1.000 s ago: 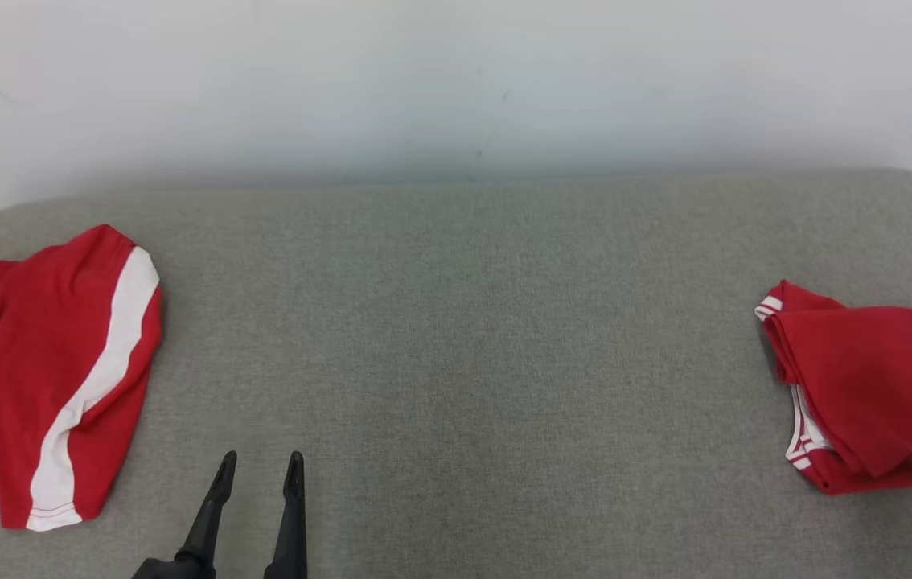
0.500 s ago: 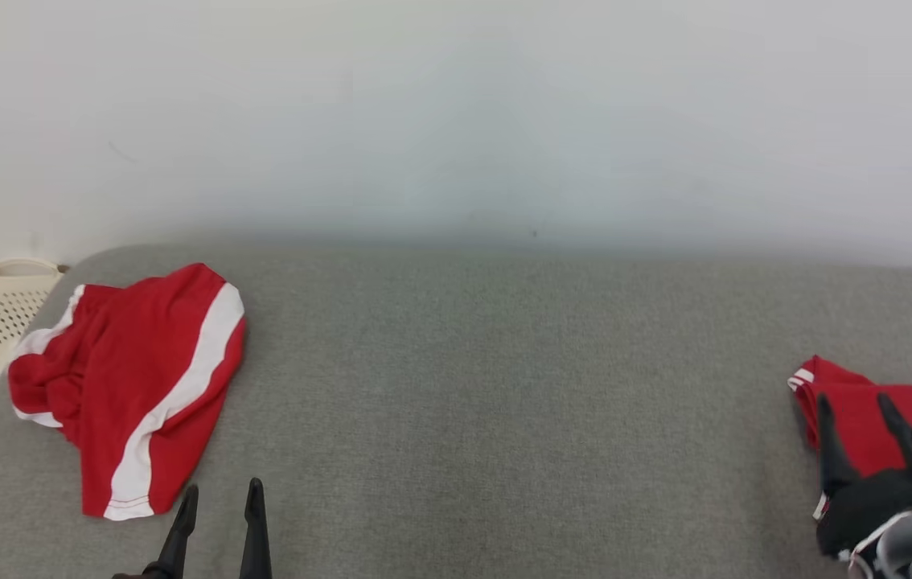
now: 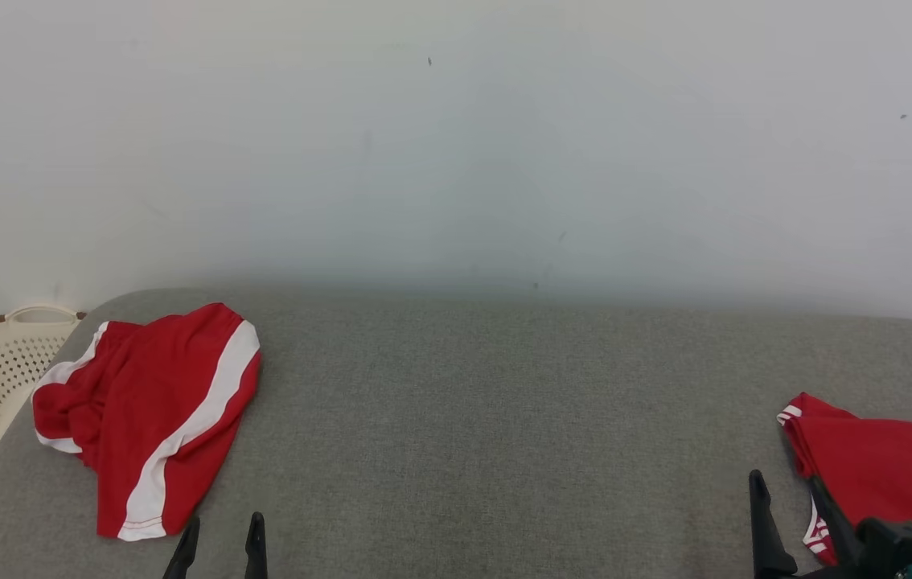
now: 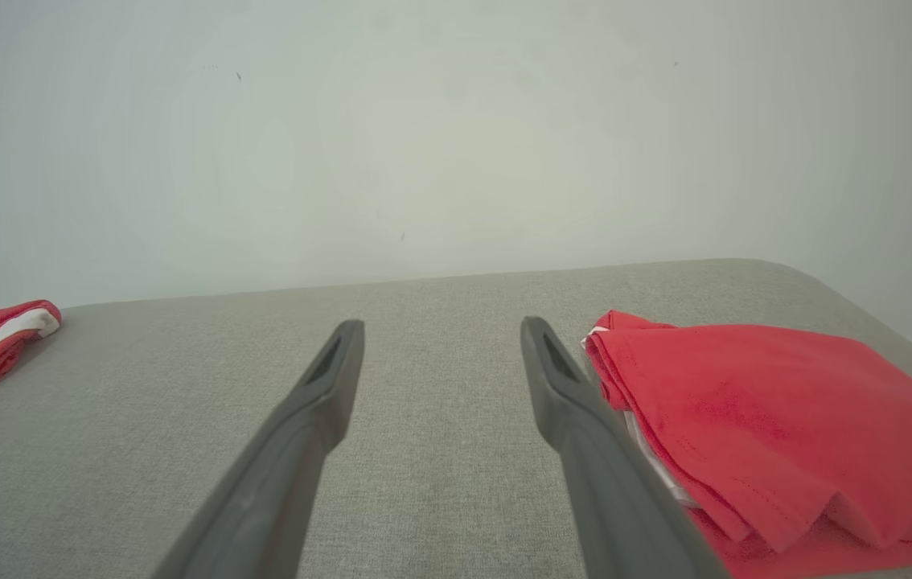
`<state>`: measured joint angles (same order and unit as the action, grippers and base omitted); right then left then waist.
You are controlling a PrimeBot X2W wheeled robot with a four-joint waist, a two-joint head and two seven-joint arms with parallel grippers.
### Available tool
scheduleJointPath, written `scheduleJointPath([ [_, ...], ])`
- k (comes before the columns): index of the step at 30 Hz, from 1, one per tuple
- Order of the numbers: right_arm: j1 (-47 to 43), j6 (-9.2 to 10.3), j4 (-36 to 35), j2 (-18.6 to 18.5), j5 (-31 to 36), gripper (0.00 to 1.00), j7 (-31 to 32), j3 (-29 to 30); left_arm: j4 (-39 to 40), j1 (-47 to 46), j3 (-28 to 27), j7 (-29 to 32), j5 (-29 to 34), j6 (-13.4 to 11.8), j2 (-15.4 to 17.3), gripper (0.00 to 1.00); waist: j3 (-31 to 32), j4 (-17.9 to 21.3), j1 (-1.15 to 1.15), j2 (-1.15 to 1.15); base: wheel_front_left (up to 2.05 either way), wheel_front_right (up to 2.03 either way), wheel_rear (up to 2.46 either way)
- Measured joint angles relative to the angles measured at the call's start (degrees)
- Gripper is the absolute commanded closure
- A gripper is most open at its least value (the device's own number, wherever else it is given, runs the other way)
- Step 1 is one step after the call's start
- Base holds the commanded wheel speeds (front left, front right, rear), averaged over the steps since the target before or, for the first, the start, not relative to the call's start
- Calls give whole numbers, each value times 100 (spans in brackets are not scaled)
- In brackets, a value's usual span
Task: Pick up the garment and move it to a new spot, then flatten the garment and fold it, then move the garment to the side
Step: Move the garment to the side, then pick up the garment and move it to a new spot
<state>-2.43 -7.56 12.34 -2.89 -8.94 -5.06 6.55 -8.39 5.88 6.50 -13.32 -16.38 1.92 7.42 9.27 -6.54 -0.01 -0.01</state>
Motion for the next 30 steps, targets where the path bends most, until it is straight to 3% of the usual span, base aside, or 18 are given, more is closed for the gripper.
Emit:
scheduleJointPath([
  [7,-265,1,-49,9,-115,0,46,-457,27,107,120,-12,65,11,29,0,69,199,1,0,0,0,0],
  [18,-276,1,-132,9,-58,0,52,-541,64,112,158,82,33,-90,25,0,96,311,1,1,0,0,0],
  [30,-339,1,-148,8,-289,0,-10,-766,341,120,-1,186,23,-352,116,0,28,-137,2,1,0,0,0],
])
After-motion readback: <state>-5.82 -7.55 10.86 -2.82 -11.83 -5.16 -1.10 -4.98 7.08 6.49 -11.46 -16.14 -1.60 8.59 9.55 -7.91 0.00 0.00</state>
